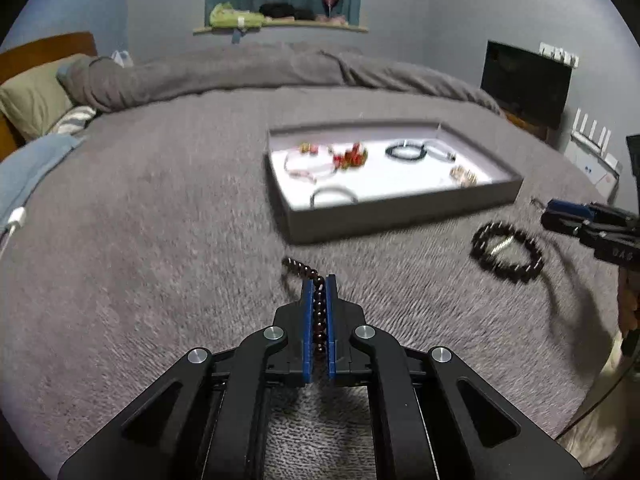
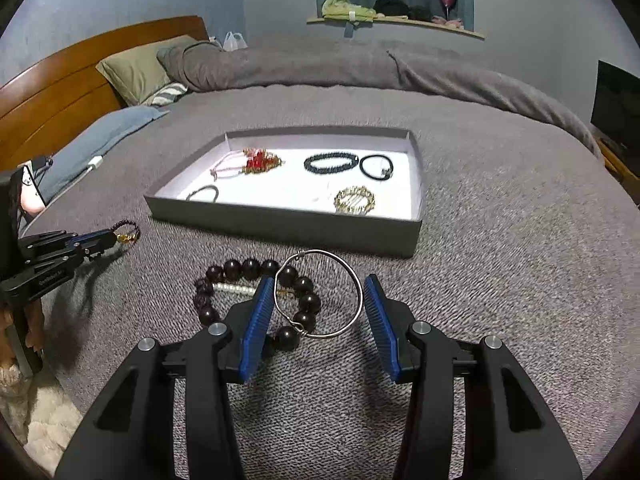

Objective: Organize jewelry
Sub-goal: 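Lower both held bracelets into the box tray and open both tools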

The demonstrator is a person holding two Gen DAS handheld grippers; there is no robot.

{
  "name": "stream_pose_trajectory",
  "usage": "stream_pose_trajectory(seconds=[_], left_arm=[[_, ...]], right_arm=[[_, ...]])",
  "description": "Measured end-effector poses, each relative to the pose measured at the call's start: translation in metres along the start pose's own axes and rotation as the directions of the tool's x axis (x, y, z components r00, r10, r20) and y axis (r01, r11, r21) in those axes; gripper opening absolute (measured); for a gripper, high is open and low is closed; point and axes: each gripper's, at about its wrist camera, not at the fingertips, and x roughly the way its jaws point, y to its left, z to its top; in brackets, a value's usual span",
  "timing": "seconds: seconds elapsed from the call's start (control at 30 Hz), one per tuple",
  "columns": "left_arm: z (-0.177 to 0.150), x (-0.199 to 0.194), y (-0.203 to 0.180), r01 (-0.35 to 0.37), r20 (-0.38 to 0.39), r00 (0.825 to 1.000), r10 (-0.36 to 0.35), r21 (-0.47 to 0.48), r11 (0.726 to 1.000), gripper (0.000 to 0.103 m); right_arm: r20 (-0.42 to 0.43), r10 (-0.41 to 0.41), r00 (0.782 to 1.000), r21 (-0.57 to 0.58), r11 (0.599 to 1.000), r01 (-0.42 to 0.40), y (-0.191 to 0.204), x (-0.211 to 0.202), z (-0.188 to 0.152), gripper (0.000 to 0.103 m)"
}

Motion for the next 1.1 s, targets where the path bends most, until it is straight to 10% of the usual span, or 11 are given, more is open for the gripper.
stream_pose_trajectory(seconds=[0.5,0.8,1.1], left_arm=[[0.105,0.003,-0.043,0.146,0.138,0.979,-0.148,0.024,0.989,0.006],[0.107,0.092,-0.057,0.246,-0.005,0.969,-0.246,-0.011,0.969,0.006],[0.091,0.13,-0.03,0.18,-0.107,0.977,-0.185,-0.055,0.982,0.006]], right_arm=[[0.084,0.015,0.996,-0.028,1.0,-0.013,0.002,0.035,0.084,0.046],[-0.042,0.056,0.998,-0.119,0.991,-0.061,0.015,0.096,0.081,0.046],[-0.111,0.073,0.991,-0.104,0.991,-0.084,0.014,0.119,0.074,0.046]])
